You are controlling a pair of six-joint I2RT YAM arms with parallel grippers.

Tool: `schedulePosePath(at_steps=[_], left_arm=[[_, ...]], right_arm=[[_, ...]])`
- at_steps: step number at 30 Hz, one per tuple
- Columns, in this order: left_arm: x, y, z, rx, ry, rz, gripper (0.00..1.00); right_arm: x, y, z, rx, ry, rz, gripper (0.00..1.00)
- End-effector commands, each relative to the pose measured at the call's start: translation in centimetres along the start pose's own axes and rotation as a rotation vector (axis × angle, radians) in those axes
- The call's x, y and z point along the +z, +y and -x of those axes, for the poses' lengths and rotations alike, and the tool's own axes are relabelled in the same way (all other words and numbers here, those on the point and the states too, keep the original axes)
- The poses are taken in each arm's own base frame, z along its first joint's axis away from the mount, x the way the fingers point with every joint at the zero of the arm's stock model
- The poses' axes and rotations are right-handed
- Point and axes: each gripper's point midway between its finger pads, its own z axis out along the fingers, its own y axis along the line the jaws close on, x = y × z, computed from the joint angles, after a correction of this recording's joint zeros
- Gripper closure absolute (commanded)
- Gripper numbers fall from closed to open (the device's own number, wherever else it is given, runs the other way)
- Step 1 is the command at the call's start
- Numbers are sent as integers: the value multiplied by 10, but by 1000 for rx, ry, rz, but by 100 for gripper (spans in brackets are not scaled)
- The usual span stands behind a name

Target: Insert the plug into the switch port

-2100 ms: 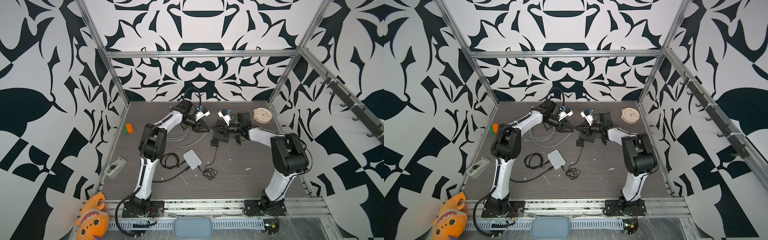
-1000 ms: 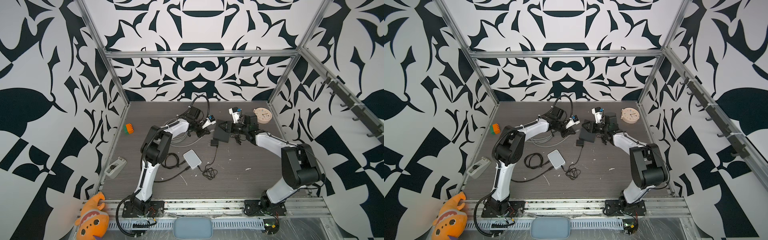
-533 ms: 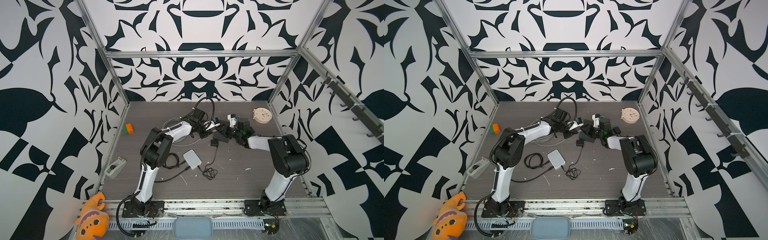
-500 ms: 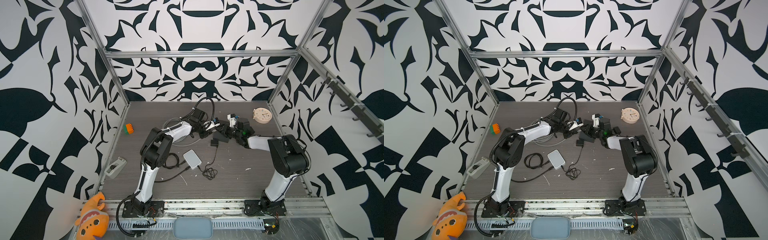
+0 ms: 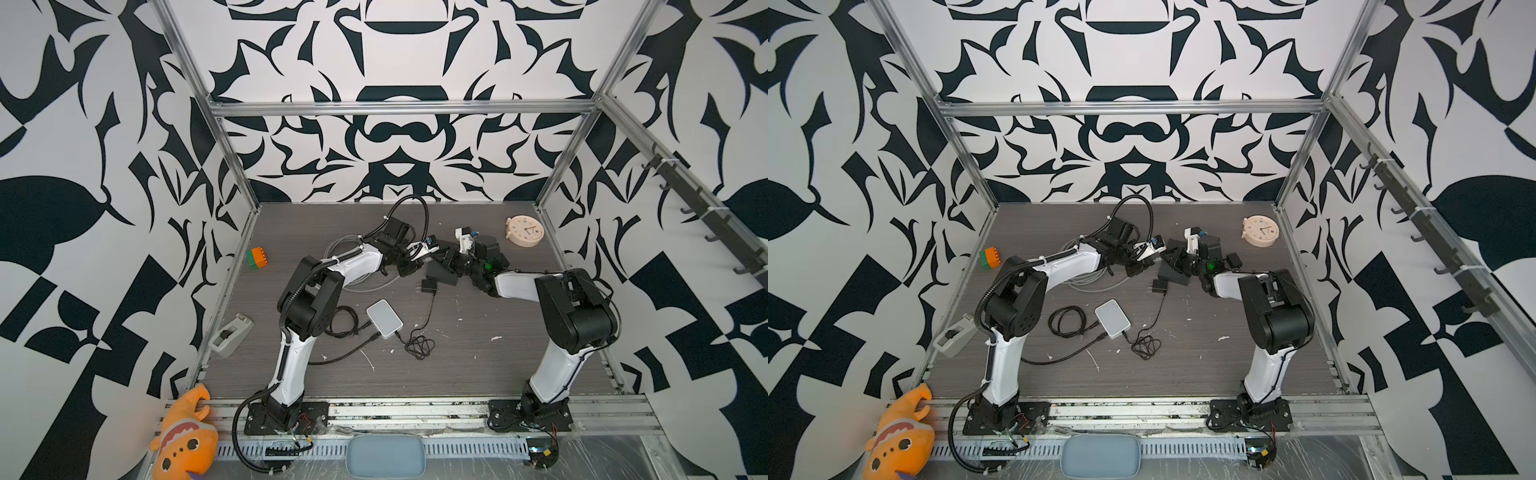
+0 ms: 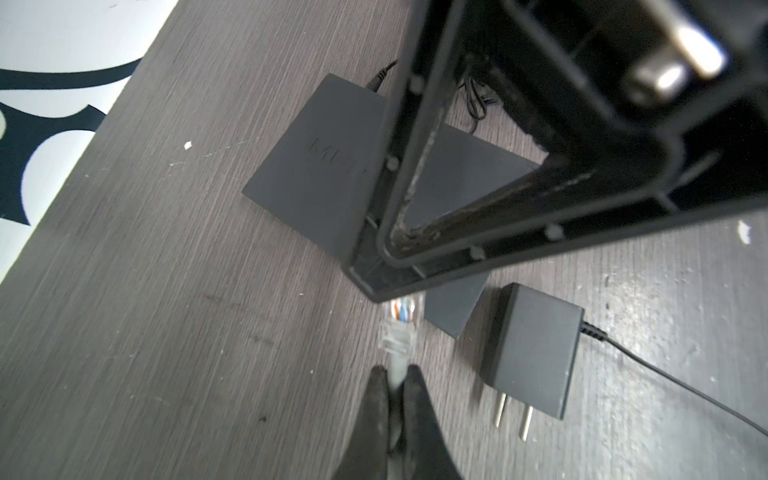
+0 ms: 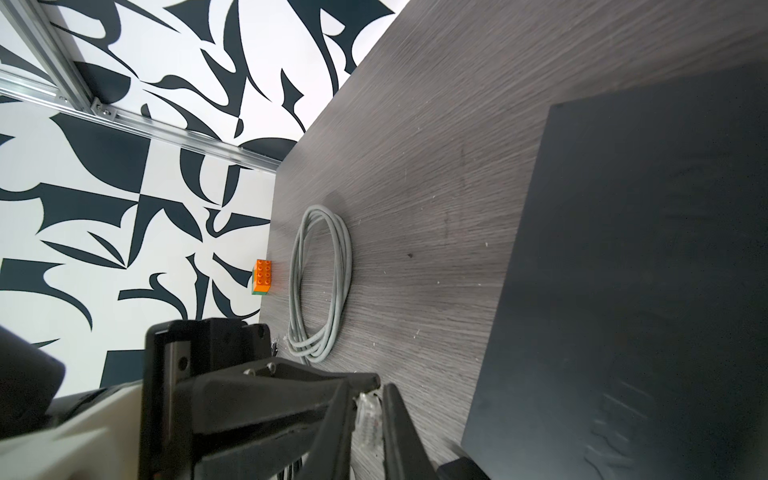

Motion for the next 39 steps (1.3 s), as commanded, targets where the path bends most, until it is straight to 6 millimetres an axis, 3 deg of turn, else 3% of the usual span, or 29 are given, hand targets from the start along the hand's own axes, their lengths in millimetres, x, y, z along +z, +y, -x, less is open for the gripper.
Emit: schedulePosePath(at_steps=[1,11,18,25,33,39], left_arm=[[-11,3,13,54,-21,38,100],[-13,6,17,74,-29,68,100],[-14,5,16,84,-31,71,100],[-15,5,16,83,-32,73,100],[-14,2,19,84,-42,57,100],[-14,1,19,84,-41,53,100]], right_arm=[[4,17,3,-25,7,52,81],[8,11,-2,-14,43,25,82],[6,14,-1,-34,35,18,93],[4,19,6,-35,14,15,79],[5,20,8,-30,3,23,81],[5,25,8,-39,11,44,96]])
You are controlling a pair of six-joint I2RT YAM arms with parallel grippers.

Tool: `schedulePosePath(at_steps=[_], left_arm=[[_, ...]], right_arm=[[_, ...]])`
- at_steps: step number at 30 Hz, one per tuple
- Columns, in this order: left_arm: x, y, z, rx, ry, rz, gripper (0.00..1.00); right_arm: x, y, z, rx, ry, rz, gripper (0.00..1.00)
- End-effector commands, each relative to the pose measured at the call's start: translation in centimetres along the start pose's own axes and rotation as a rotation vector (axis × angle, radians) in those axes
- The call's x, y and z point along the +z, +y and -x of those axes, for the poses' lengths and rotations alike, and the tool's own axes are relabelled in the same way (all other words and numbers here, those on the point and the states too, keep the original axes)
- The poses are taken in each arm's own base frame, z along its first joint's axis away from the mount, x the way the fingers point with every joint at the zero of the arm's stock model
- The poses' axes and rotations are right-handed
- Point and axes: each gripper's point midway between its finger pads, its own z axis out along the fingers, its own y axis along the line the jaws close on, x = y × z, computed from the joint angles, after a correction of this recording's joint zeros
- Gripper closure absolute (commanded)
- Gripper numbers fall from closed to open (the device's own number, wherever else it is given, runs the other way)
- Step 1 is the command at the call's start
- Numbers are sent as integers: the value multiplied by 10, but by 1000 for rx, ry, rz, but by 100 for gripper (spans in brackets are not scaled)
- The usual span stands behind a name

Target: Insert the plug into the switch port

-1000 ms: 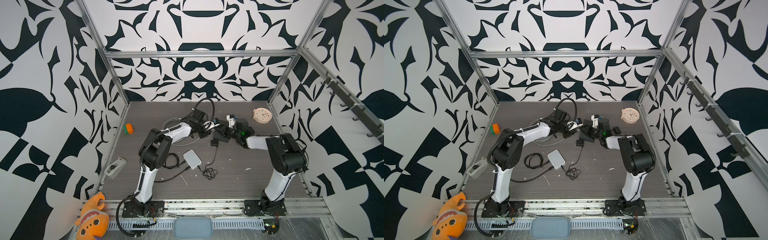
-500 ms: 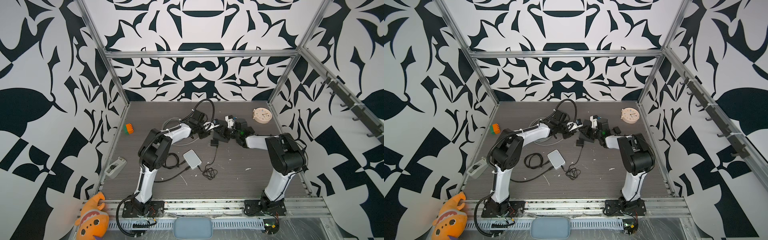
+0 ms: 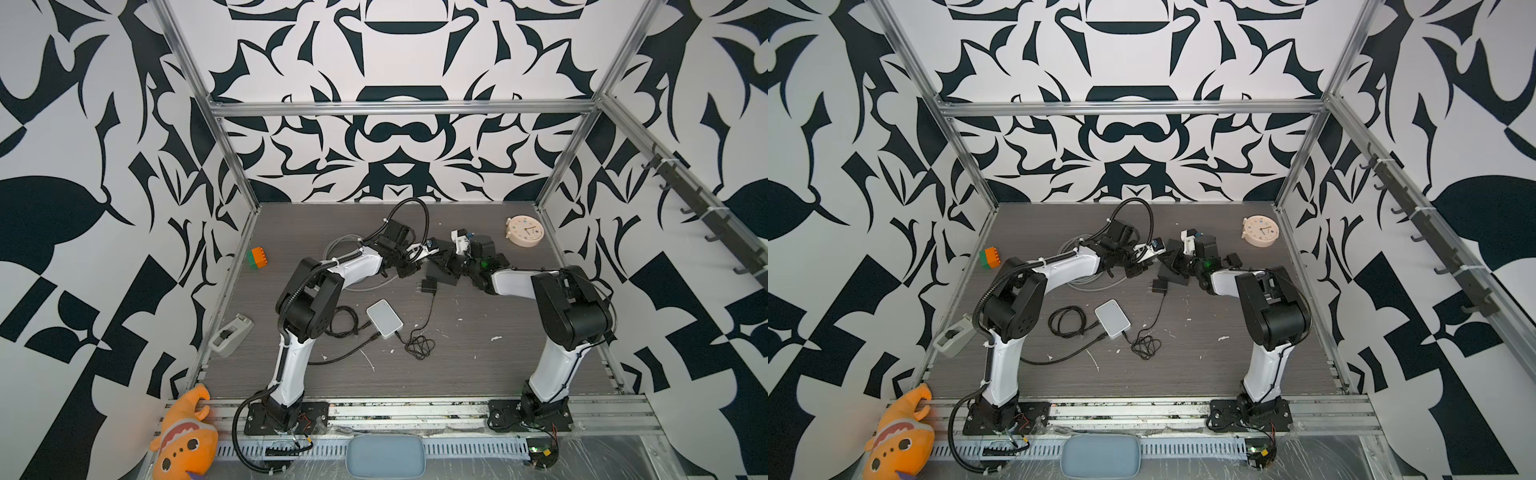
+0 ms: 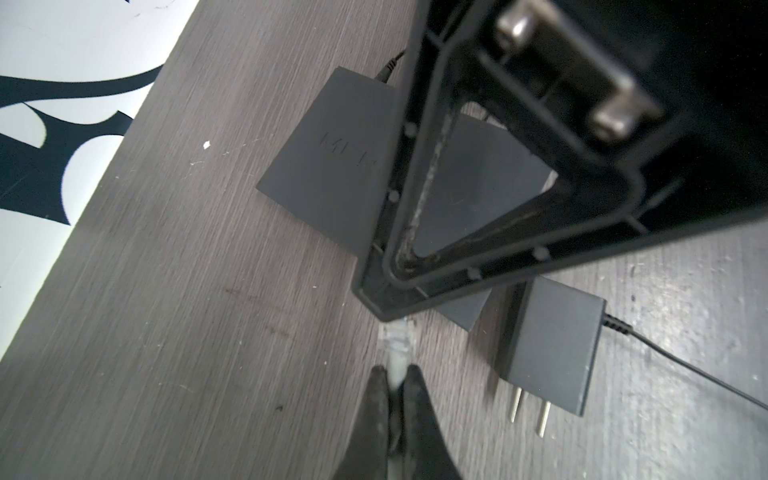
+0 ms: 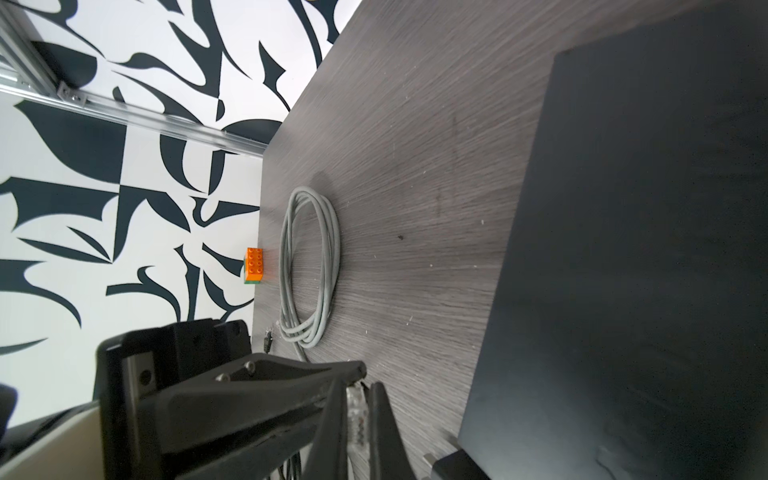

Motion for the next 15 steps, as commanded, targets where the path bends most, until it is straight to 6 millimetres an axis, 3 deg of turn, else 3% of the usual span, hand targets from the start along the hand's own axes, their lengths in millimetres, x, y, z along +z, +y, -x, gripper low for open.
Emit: schedulePosePath(at_steps=[1,3,5,9,15], left_arm=[[-14,1,22,41,-52,6,100],[-16,-3,23,26,-61,-19,100],[-19,-7,24,14,-71,-62,100],[-25,-17,17,-49,-67,-189,100],[-42,-24,18,-123,-113,-336,100]], right_arm=[[-5,31,16,-66,-42,67,96],[-5,31,14,-74,-30,55,93],[-8,29,14,-94,-23,37,83],[-25,25,23,-176,-23,-10,71],[-50,22,36,-316,-15,-48,68]])
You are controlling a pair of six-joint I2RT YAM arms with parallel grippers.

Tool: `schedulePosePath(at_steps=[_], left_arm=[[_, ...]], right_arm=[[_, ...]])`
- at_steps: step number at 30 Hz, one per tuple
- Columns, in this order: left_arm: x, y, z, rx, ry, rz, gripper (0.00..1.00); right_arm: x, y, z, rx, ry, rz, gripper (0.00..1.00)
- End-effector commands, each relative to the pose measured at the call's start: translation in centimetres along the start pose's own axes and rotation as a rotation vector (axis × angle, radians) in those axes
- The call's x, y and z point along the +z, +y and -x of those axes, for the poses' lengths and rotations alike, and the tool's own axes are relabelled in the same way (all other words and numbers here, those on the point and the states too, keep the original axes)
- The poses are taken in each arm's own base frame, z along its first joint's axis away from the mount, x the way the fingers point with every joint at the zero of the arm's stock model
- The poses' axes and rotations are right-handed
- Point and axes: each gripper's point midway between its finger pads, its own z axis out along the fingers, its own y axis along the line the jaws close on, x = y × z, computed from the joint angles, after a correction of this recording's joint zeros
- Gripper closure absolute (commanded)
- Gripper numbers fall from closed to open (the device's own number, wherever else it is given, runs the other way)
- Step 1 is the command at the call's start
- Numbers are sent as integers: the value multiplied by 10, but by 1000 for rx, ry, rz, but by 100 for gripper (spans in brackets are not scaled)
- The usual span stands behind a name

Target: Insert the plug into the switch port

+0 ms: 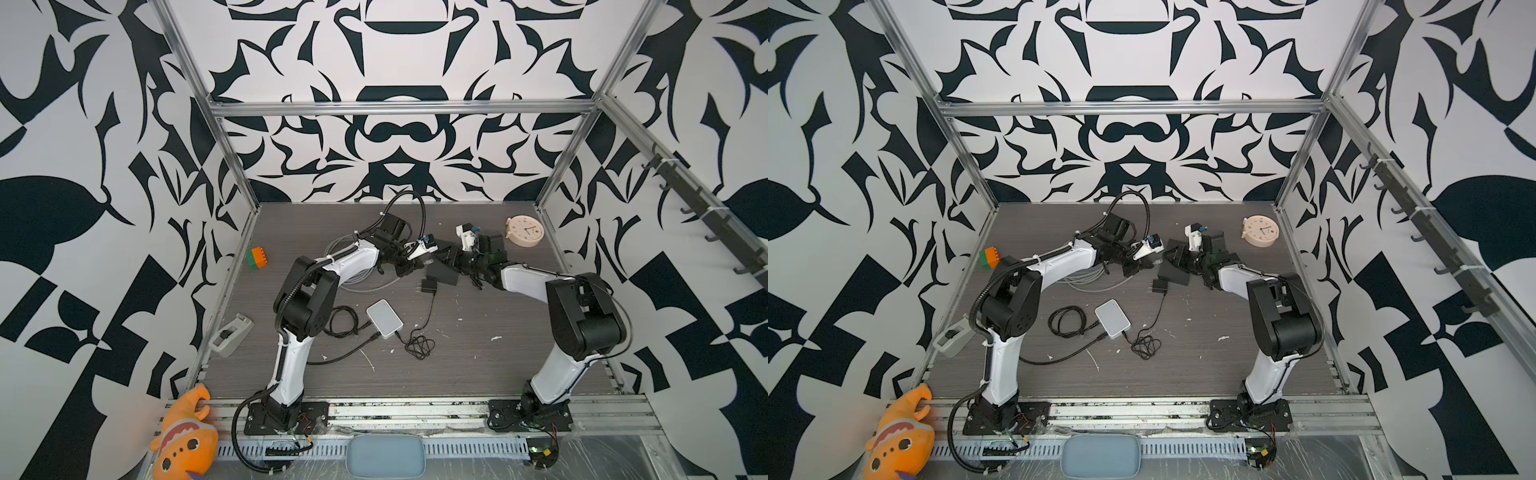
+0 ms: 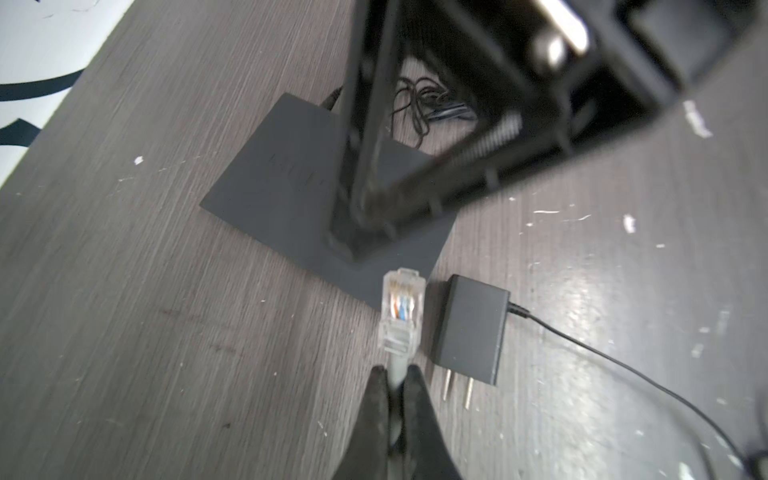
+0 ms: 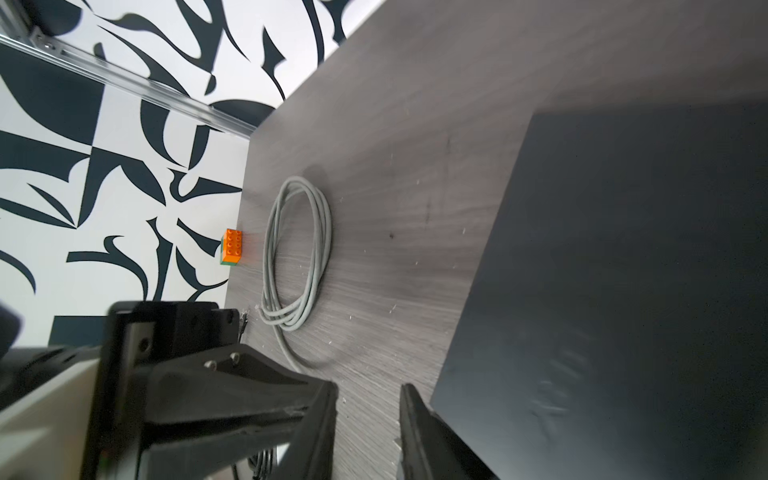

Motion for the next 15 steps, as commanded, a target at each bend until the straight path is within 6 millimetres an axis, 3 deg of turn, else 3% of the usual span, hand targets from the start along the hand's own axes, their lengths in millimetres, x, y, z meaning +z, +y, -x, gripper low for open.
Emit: schedulePosePath(at_steps=[1,7,15], left_arm=[[-19,-16,10,-49,-57,-147,100],[-37,-24,18,-101,-117,-266,100],[-43,-22,17,-142,-159,-311,100]], right_arm=[[-18,14,18,-156,-18,10,68],[-23,19,15,-293,-5,48,67],[-27,34,0,-511,30,156,65]])
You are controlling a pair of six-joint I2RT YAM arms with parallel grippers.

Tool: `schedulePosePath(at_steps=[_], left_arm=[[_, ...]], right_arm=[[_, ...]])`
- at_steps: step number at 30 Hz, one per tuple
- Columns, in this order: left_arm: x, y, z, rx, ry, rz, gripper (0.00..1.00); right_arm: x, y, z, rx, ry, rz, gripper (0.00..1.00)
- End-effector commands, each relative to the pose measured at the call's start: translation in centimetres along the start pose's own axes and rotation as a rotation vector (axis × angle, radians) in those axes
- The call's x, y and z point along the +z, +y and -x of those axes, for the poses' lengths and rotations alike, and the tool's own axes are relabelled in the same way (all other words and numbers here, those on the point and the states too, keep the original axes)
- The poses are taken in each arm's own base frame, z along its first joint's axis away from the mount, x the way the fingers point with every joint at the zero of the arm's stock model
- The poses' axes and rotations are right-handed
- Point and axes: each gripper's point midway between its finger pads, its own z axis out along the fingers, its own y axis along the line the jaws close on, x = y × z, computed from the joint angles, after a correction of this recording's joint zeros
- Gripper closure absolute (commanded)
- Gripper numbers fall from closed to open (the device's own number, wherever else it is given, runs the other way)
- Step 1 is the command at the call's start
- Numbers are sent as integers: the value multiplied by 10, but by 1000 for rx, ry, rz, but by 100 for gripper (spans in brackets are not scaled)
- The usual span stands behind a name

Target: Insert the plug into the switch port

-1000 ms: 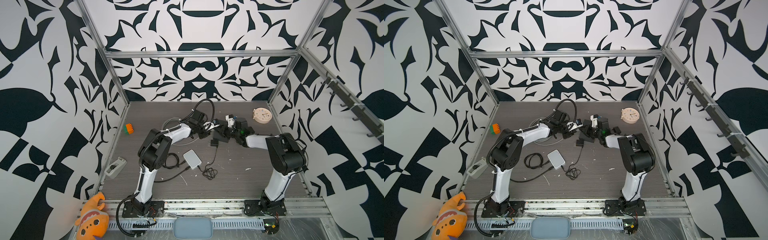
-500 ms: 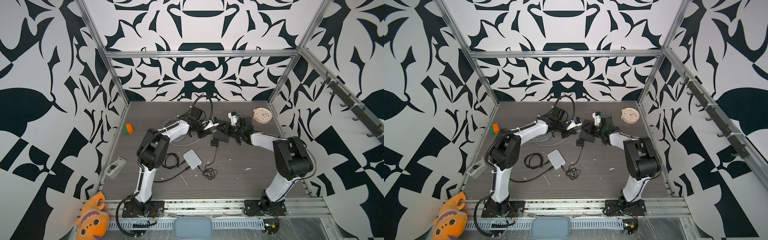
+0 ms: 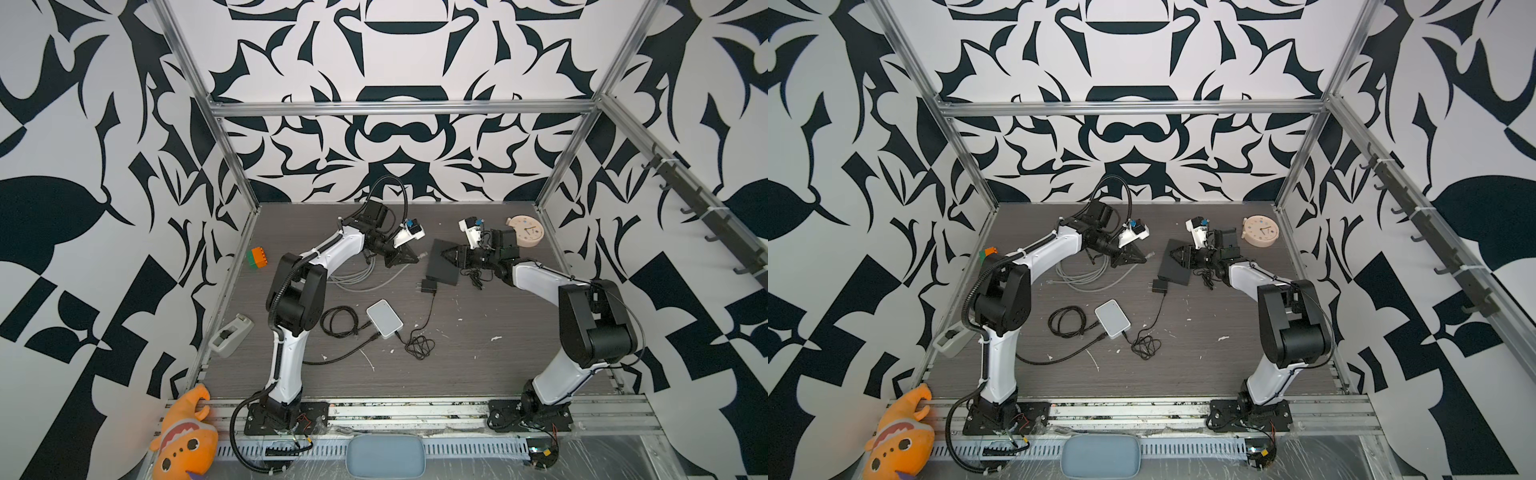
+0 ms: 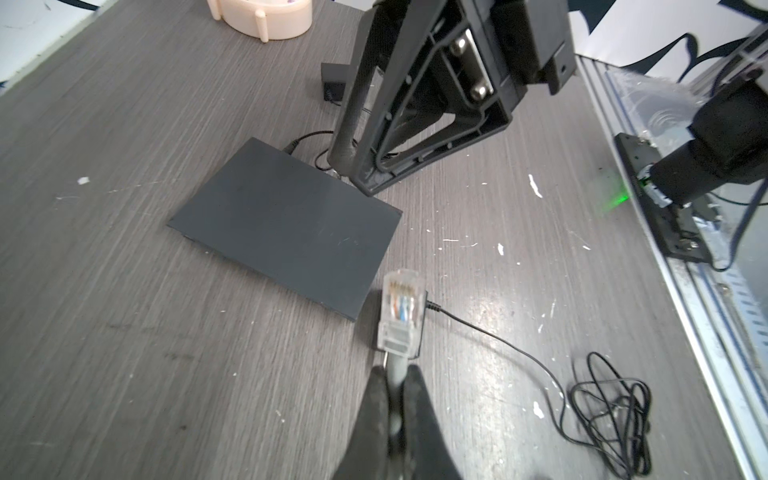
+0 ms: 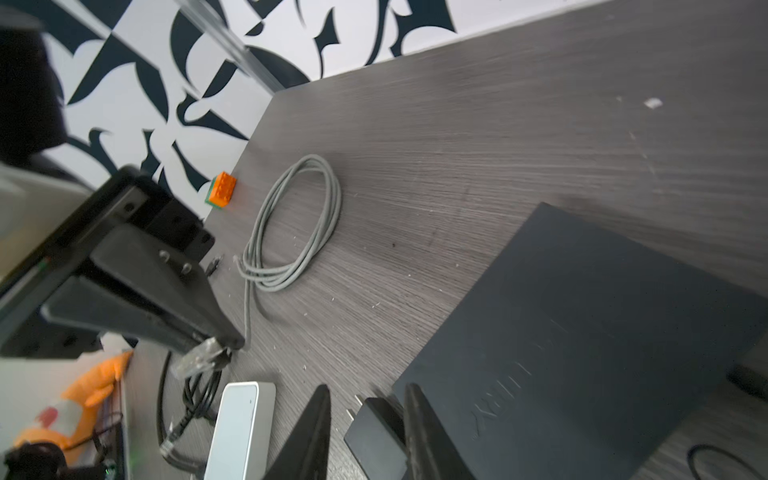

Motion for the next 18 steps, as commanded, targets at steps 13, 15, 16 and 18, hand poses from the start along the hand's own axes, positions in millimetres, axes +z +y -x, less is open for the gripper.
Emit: schedulePosePath(at_steps=[13,15,16,18], left_arm=[[-2,-11,0,-50,-37,-135,100],[-2,-11,-1,-72,-33,-154,100],[-1,-12,-3,-75,-29,-161,100],[-1,-11,-3,-75,-27,-159,100]], right_arm=[[-22,69,2,-419,-36,296,64],[-31,88,7,-481,-50,368,62],[-34,94,8,-502,-50,388,60],[-34,99,14,-511,-44,384,59]])
